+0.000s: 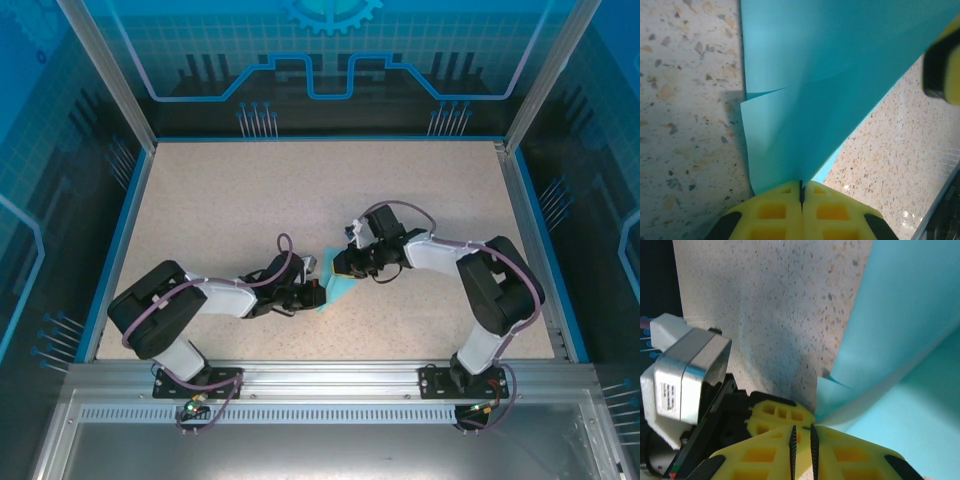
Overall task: Fold a paper plane with a square sheet of paper (pick it up from the middle)
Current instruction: Fourth fold the wing at the center of the table.
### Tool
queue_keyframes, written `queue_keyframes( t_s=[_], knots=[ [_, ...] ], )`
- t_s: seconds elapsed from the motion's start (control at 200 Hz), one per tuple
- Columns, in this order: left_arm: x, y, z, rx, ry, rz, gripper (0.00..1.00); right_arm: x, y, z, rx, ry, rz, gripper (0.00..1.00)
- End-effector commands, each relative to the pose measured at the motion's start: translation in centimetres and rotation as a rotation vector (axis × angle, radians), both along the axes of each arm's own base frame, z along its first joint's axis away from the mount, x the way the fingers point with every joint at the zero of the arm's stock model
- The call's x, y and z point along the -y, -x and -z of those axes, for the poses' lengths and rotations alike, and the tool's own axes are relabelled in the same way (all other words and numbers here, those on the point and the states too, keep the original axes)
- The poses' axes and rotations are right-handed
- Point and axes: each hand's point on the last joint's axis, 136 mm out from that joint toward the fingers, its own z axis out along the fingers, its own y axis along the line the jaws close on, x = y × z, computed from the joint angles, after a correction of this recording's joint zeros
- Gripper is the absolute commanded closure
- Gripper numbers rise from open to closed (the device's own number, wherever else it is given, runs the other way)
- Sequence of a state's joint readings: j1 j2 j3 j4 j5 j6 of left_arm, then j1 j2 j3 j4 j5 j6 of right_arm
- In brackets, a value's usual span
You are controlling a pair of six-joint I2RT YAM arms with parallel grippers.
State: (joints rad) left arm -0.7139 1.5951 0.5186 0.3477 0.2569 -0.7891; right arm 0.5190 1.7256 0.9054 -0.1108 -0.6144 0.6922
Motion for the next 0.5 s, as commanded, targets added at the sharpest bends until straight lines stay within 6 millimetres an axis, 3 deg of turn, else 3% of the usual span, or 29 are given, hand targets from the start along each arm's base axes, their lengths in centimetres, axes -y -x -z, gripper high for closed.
queue_keyframes(
  t_s=[0.0, 0.245, 0.495],
  knots=[
    [-0.4, 0.4, 0.3, -0.04, 0.031, -0.009, 1.0, -1.1, -0.5, 0.1, -0.015, -0.034, -0.005, 0.82],
    [-1.1, 0.4, 0.5, -0.056, 0.041, -0.027, 0.99, -1.4, -1.1, 1.0, -0.022, -0.021, 0.001, 0.82],
    [-0.9, 0.1, 0.4, -0.047, 0.02, -0.009, 0.8, -1.5, -1.4, 1.5, -0.035, -0.013, 0.012, 0.82]
  ],
)
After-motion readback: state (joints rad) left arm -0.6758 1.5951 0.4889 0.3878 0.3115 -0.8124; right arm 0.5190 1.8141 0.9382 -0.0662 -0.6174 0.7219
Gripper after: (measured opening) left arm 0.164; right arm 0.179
